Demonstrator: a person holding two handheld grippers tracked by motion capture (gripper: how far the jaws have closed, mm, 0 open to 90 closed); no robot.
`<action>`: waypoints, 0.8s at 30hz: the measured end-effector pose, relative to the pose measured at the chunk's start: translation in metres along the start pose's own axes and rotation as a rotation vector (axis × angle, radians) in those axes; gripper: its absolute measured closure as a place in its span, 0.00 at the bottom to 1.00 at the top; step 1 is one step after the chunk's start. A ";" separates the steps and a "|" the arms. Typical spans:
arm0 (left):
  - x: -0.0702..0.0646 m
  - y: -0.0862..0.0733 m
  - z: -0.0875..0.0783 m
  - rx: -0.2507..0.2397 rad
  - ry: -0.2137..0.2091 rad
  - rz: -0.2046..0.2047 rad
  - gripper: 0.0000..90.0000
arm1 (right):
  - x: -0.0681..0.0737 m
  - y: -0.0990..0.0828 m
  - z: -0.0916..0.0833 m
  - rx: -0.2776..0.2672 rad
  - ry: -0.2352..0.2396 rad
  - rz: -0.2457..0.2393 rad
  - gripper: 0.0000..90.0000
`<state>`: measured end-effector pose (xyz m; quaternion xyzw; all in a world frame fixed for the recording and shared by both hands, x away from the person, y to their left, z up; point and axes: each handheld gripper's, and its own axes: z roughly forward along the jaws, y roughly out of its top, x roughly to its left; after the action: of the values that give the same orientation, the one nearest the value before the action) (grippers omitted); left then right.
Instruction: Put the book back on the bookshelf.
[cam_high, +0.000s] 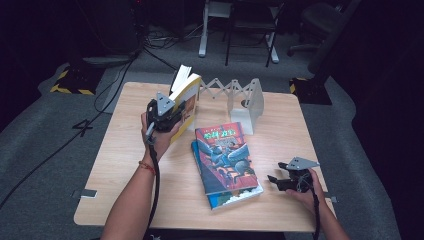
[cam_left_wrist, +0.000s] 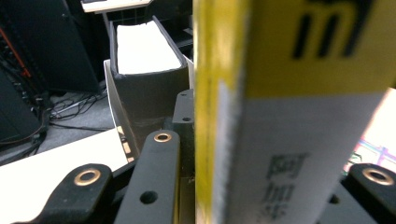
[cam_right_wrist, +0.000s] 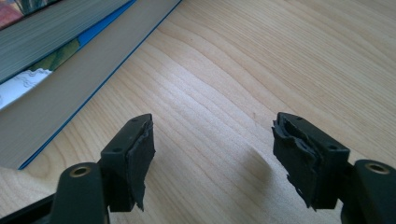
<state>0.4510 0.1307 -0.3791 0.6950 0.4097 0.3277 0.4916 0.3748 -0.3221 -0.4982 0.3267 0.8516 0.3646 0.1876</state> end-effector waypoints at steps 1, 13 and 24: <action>-0.001 -0.001 0.002 0.002 0.006 0.000 0.83 | 0.000 0.000 0.000 0.000 0.001 0.000 0.33; -0.005 -0.009 0.018 0.018 0.047 -0.026 0.83 | 0.002 0.001 0.000 0.004 0.013 -0.022 0.35; -0.015 -0.022 0.027 -0.003 0.090 -0.080 0.83 | 0.003 0.001 0.000 0.004 0.011 -0.031 0.35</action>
<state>0.4619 0.1106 -0.4090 0.6619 0.4584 0.3392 0.4864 0.3732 -0.3196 -0.4977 0.3116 0.8584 0.3616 0.1878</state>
